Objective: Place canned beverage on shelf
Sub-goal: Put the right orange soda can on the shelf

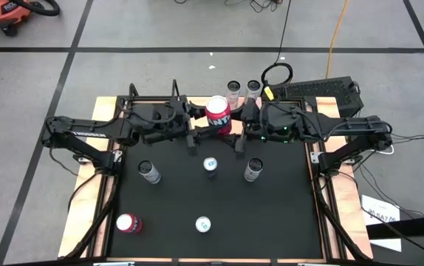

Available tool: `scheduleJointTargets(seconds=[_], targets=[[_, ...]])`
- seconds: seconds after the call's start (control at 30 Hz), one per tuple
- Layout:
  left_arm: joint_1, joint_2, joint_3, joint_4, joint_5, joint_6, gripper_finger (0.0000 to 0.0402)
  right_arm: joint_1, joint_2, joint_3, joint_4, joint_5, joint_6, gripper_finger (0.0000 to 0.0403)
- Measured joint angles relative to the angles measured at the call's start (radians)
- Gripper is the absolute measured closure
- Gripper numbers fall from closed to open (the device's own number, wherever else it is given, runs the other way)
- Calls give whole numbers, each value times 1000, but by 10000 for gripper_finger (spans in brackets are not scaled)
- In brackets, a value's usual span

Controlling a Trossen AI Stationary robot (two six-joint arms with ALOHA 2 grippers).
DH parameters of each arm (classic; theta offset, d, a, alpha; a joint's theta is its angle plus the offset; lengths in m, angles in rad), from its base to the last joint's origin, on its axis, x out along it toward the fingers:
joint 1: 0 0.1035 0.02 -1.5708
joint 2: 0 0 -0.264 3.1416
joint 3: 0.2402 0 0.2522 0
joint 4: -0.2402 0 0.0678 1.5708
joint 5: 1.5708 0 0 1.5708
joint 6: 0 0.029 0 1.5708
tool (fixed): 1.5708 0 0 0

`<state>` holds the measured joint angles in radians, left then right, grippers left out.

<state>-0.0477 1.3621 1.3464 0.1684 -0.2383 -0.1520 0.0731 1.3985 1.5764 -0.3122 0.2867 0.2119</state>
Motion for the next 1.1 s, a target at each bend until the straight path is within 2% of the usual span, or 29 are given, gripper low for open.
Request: scheduleJointTargets(seconds=[0.1,0.27,0.43,0.63,0.87,1.1], targets=[[0,-1,0,-3,-3,0,140,0,1,0,1,2,1,121],[0,-1,0,-20,-1,0,128,0,1,0,-25,0,-2,123],[0,-3,0,-60,2,0,74,0,1,1,-104,1,-12,123],[2,-13,4,-31,19,1,11,-1,8,-3,-189,-4,-20,122],[3,-9,3,-63,45,1,7,0,3,-2,-179,-4,-31,121],[9,-9,2,-63,19,0,15,0,3,-2,-179,-4,-38,120]])
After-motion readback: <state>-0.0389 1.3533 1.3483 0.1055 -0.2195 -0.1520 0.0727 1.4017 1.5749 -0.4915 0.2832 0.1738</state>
